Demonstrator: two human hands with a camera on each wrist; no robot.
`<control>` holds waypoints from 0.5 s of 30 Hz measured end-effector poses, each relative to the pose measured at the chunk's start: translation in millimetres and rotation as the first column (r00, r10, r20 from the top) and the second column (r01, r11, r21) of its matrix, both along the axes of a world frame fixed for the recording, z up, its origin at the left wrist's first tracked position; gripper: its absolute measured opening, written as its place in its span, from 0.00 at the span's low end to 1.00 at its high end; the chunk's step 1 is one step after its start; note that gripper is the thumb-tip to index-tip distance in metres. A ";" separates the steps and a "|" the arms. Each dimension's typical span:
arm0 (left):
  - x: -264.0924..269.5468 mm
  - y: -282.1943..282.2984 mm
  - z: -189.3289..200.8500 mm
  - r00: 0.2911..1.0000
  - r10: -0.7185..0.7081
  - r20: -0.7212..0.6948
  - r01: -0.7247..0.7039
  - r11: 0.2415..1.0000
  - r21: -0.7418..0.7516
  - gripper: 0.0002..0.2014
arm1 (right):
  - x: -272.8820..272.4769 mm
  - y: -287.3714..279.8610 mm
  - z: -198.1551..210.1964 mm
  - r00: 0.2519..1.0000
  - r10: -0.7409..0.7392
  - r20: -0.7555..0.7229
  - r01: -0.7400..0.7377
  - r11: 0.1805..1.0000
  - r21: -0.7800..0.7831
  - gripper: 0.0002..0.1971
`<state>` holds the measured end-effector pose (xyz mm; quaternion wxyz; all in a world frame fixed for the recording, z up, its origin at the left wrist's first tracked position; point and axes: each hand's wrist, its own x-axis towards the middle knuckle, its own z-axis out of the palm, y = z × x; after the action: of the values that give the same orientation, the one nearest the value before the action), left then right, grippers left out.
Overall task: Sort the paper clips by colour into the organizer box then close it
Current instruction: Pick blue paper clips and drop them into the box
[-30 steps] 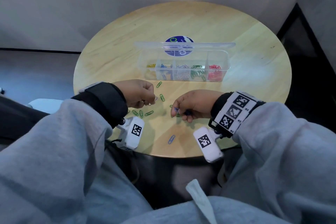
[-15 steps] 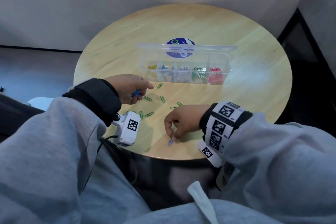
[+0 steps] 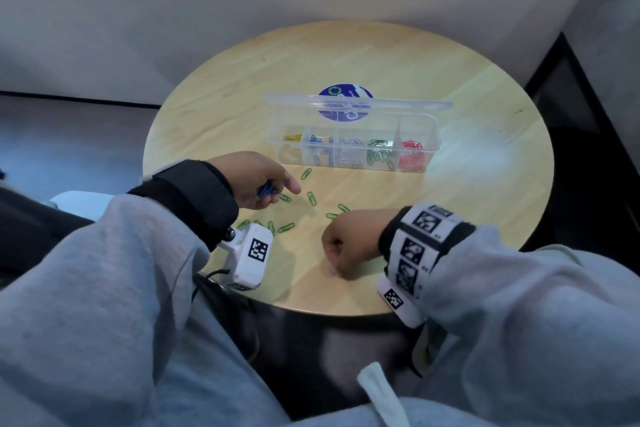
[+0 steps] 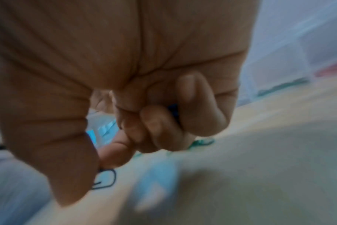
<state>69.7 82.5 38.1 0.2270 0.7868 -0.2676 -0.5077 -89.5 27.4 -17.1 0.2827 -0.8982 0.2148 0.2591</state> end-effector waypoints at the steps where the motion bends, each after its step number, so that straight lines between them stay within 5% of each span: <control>1: 1.2 -0.2 -0.6 1.000 0.021 -0.016 -0.022 1.000 -0.020 0.17 | -3.6 -7.7 5.0 0.997 -0.068 0.038 0.066 0.997 0.031 0.08; 7: 0.4 -14.3 1.0 0.972 0.184 -0.143 -0.208 0.962 -0.176 0.14 | -26.5 -54.3 28.9 0.854 -0.490 0.176 0.431 0.855 0.290 0.11; 11: 1.0 -27.4 1.9 0.917 0.286 -0.277 -0.358 0.897 -0.259 0.13 | -29.0 -67.1 29.8 0.595 -0.787 0.160 0.493 0.515 0.701 0.11; 15: 3.9 -41.1 1.3 0.878 0.336 -0.342 -0.440 0.847 -0.298 0.13 | -22.3 -70.4 29.1 0.439 -0.898 0.028 0.437 0.241 0.867 0.11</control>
<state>73.6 41.4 39.4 0.5035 0.6896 -0.1568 -0.4963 -111.8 -43.0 12.0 0.7609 -0.5187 0.3784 -0.0943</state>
